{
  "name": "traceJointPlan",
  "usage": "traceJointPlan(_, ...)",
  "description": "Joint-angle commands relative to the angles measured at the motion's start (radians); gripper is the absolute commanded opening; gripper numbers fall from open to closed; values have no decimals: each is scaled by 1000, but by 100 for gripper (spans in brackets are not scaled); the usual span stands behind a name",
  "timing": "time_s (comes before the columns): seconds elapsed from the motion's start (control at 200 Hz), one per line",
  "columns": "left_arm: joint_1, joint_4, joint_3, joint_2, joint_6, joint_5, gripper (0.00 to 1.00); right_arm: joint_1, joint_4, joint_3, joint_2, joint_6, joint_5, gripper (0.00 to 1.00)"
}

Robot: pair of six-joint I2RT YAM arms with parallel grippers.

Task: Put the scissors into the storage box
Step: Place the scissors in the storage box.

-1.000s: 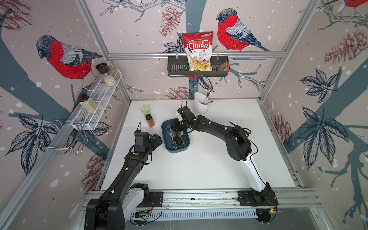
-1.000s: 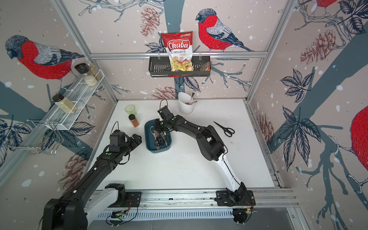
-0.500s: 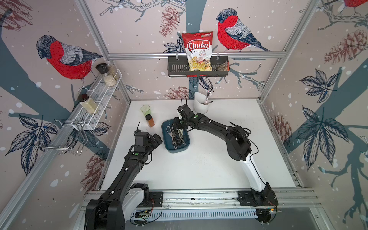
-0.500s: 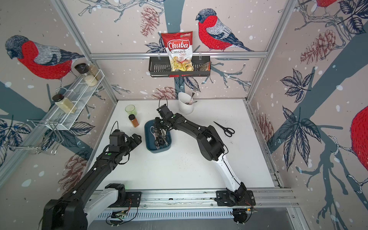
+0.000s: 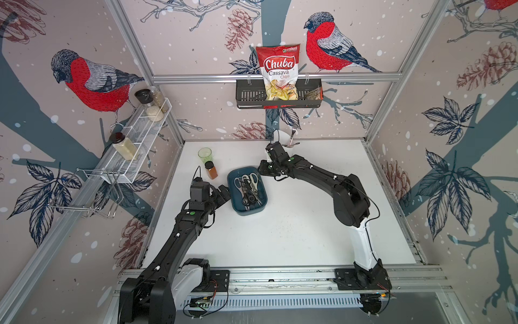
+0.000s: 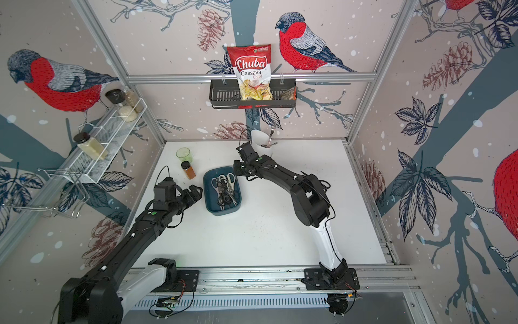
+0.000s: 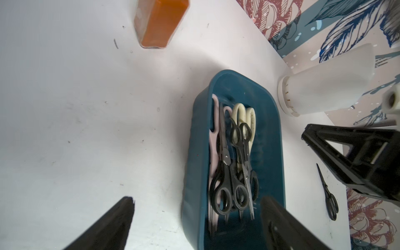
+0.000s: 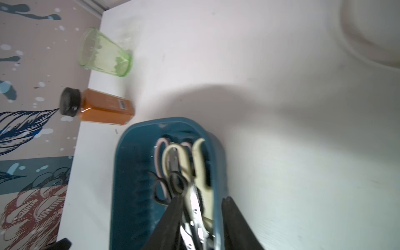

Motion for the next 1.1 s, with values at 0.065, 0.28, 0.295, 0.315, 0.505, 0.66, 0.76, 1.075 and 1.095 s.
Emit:
traceJointPlan(0.065,-89,2,68,52,50,-45,95,-100,151,-230,-153,30,-28,38)
traceJointPlan(0.28,-185,2,163,155,88,-57,95,-264,189,-485,-314,18,-27,39)
traceJointPlan(0.295,-194,1,173,164,92,-58,95,-276,186,-501,-324,15,-23,39)
traceJointPlan(0.315,-206,-1,185,175,98,-60,95,-293,183,-520,-339,11,-19,39)
traceJointPlan(0.505,-343,-48,311,310,160,-134,95,-470,158,-710,-458,-27,11,39)
traceJointPlan(0.66,-409,-48,374,408,169,-140,95,-602,118,-786,-524,-75,57,39)
traceJointPlan(0.76,-446,-46,405,458,169,-141,95,-675,85,-795,-536,-112,88,39)
traceJointPlan(1.075,-510,-68,466,571,170,-133,95,-763,101,-791,-508,-206,164,51)
traceJointPlan(1.095,-511,-67,466,575,170,-131,95,-763,107,-789,-501,-215,157,53)
